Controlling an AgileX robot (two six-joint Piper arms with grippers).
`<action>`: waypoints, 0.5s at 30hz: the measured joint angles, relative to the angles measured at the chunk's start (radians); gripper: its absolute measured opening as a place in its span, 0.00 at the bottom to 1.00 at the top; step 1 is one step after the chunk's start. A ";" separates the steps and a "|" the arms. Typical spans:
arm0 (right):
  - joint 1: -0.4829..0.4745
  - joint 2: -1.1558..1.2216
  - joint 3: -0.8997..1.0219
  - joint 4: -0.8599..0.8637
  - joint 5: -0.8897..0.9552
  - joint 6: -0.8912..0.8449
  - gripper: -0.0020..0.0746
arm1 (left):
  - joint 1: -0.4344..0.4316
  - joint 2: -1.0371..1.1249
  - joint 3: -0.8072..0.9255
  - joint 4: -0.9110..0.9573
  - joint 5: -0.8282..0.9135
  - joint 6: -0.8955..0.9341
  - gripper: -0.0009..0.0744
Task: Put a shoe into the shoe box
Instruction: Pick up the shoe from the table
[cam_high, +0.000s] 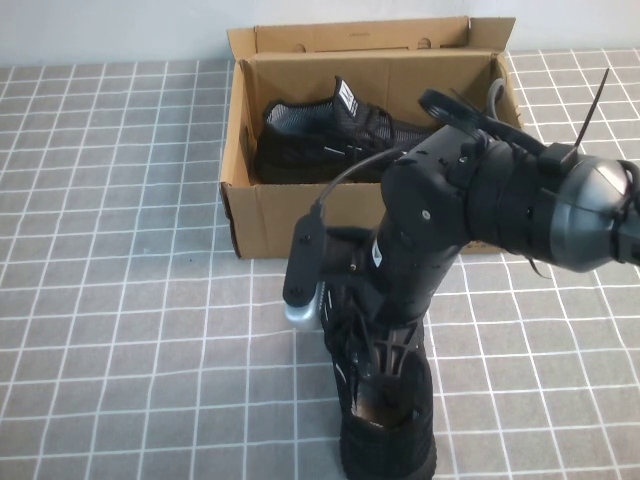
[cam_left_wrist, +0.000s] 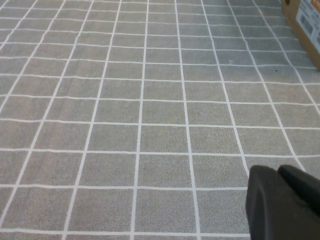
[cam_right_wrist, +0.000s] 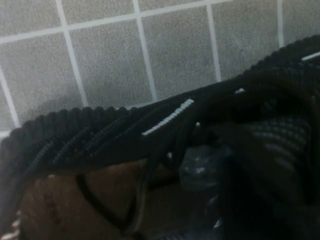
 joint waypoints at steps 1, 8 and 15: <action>0.000 0.000 0.000 0.000 0.008 0.018 0.29 | 0.000 0.000 0.000 0.000 0.000 0.000 0.01; 0.002 -0.094 0.002 -0.021 0.048 0.070 0.03 | 0.000 0.000 0.000 0.000 0.000 0.000 0.01; 0.003 -0.324 0.002 -0.013 0.155 0.074 0.03 | 0.000 0.000 0.000 0.000 0.000 0.000 0.01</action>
